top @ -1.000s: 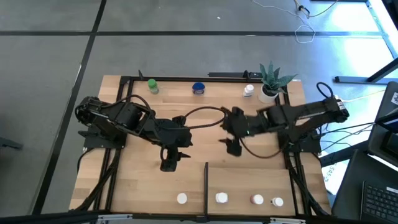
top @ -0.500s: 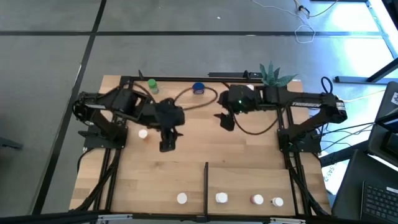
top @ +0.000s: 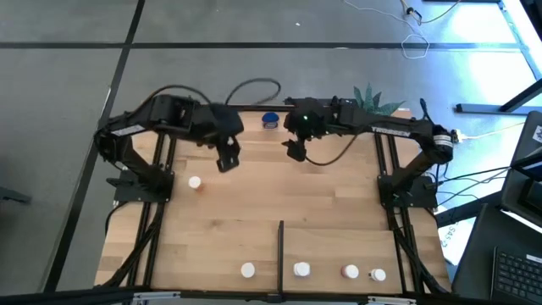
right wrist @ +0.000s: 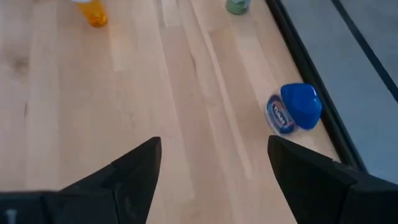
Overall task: Pick and place medicine bottles onto shelf by color
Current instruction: Put the blue pill bottle onto the shelf
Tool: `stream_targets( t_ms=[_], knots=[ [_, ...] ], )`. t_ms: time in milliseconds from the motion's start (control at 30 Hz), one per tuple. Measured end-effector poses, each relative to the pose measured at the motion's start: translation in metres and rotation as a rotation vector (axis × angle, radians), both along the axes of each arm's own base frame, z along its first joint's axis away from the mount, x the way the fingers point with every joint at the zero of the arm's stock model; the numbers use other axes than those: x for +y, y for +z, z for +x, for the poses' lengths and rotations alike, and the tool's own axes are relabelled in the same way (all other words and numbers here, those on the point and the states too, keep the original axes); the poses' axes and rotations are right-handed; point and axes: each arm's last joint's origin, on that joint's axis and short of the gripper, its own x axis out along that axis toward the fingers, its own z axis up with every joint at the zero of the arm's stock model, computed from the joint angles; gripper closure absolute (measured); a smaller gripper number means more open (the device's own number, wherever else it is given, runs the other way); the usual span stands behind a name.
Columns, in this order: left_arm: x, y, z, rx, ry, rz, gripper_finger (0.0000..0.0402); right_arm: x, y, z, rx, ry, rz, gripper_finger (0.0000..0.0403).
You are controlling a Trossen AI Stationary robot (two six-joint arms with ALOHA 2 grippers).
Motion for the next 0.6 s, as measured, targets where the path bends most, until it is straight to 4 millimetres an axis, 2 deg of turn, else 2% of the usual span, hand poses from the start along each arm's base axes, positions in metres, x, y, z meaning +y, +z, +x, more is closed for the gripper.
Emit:
stream_targets(
  t_ms=[200,333,467,600],
  knots=[
    [0.040,0.001,-0.004,-0.017,0.163,-0.006,0.0204,-0.032,-0.018,0.002,0.047,0.087,-0.030,0.0107],
    [0.065,0.001,-0.010,-0.011,0.250,0.004,0.0204,-0.050,-0.030,0.005,0.073,0.080,-0.049,0.0113],
    [0.087,-0.001,-0.015,-0.001,0.330,0.005,0.0204,-0.061,-0.040,0.011,0.069,0.052,-0.062,0.0120],
    [0.108,-0.014,-0.018,0.074,0.353,0.032,0.0204,-0.069,-0.044,0.017,0.030,0.037,-0.092,0.0120]
  ],
)
